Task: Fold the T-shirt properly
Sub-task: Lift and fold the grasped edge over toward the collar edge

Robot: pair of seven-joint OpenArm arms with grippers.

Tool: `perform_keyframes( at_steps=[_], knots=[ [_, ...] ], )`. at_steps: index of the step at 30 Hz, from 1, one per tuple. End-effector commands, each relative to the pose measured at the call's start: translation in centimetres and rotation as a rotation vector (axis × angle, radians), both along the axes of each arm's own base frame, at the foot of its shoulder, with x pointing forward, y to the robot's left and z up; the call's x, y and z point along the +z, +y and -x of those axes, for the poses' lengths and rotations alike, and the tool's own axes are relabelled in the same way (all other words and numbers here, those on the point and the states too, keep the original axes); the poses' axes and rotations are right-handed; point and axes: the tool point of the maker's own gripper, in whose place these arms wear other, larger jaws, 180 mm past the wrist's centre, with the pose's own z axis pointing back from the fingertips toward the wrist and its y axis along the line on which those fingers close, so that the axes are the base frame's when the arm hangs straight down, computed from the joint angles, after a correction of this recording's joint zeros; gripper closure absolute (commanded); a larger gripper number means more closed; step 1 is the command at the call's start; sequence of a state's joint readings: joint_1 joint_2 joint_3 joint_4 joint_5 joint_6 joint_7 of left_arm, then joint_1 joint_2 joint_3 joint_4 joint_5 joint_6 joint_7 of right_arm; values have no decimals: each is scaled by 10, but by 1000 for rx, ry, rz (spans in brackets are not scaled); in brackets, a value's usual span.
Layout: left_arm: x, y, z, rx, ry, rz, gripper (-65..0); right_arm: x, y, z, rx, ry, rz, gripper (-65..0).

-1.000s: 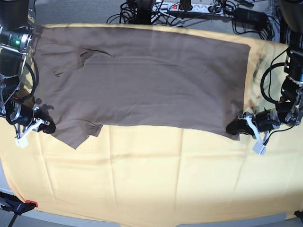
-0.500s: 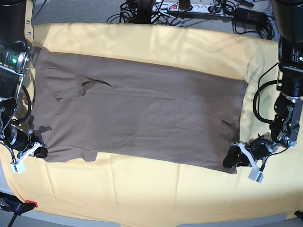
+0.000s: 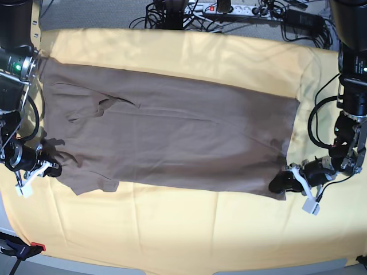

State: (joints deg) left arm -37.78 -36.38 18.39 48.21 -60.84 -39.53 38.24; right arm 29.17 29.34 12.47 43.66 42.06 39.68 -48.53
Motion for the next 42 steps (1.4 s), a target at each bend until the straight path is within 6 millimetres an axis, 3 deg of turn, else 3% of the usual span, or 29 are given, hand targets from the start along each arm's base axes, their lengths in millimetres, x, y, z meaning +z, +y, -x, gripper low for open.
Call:
perform_keyframes(
  at_steps=[1, 9, 17, 25, 35, 42],
  knots=[
    [28, 4, -11, 7, -60, 35, 0, 26, -10, -11, -6, -75, 15, 0],
    [28, -3, 5, -55, 30, 56, 0, 30, -2, 22, 91, -112, 131, 0],
    [49, 5, 13, -98, -15, -11, 0, 44, -23, 34, 109, -126, 225, 0],
    [19, -23, 58, -246, 88, -58, 0, 33, -20, 42, 146, -64, 247, 0],
    [17, 7, 78, -261, 94, -205, 0, 15, -15, 55, 238, 35, 316, 0],
    [16, -1, 100, -332, 204, -150, 0, 10, -21, 65, 250, 96, 332, 0]
  ],
)
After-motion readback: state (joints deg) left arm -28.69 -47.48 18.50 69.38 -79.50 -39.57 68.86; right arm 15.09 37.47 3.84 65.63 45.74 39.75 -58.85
